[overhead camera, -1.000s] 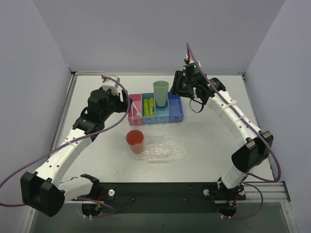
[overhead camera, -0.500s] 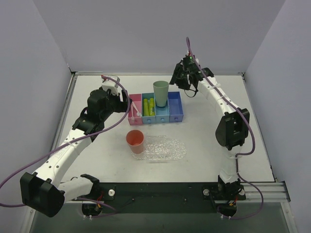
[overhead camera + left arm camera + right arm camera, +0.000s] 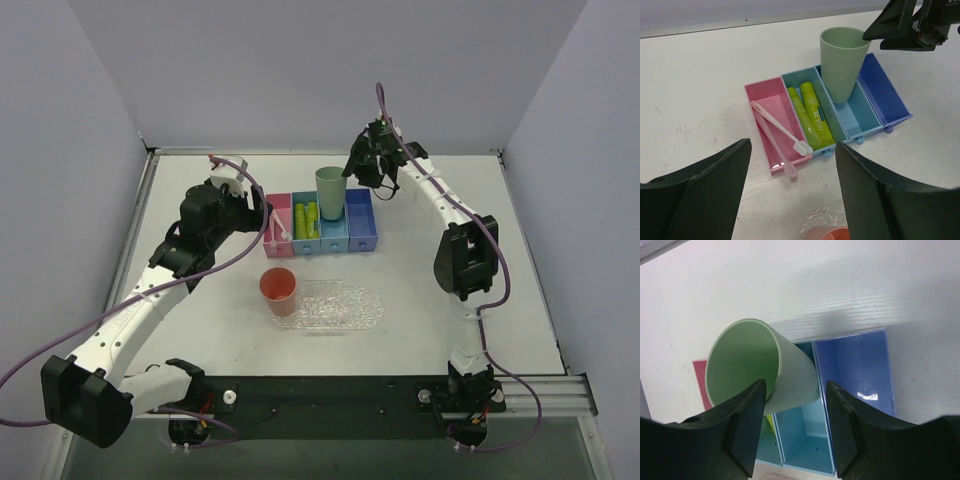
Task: Prepare toiletry sets of a toothbrush and toothpaste on the tray
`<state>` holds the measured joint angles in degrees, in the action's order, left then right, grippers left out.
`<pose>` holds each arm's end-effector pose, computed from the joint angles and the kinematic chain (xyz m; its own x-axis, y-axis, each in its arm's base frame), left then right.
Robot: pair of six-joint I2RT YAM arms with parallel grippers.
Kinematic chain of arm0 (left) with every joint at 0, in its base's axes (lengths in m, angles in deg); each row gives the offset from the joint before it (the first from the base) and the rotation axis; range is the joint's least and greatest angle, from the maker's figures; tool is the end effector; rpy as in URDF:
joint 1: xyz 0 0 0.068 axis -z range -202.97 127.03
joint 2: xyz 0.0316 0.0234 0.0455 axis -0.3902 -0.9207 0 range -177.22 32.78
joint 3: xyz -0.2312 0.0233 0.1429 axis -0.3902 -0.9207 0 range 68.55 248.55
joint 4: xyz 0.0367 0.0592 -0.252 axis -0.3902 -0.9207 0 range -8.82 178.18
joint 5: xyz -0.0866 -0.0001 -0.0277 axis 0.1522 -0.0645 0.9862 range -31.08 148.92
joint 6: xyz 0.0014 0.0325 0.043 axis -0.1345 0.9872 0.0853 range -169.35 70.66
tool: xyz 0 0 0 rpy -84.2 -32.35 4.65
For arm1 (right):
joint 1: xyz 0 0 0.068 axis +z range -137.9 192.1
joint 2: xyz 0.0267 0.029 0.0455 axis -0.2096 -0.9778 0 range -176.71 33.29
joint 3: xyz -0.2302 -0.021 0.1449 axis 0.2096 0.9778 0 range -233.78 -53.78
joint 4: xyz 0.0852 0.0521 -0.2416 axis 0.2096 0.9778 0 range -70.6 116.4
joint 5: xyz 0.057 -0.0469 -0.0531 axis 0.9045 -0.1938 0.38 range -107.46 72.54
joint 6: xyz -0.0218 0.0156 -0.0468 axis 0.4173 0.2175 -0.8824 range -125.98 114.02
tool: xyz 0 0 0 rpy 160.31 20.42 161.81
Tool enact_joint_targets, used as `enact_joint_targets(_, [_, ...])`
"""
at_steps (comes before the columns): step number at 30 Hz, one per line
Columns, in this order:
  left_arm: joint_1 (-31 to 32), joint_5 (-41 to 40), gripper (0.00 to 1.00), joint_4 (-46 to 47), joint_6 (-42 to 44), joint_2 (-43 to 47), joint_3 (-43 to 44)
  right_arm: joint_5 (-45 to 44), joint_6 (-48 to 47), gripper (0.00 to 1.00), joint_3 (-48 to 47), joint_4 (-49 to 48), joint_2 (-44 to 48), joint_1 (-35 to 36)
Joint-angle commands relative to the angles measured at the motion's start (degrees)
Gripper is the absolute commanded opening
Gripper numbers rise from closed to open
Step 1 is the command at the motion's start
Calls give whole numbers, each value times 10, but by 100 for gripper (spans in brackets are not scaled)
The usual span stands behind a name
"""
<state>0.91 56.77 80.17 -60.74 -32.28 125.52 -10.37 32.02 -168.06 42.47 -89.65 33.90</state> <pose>0.2428 -0.1059 0.3473 -0.3220 -0.0733 -0.9439 0.3141 0.9322 -0.1796 0.4698 0.1927 0.2999 -0.6718 0.3894 -0.6302 -0.0666 0.8155 0.5749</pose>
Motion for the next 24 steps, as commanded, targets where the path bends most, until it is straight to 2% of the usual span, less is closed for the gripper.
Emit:
enact_joint_targets(1, [2,-4,79,21,3,20,2,5,9,45,-2,-10,9,4])
enact_joint_targets(19, [3,-4,78,23,-1,23,1,12,7,31,51,-2,66,18])
enact_joint_targets(24, [3,-5,78,25,-1,26,0,11,10,18,52,-3,67,22])
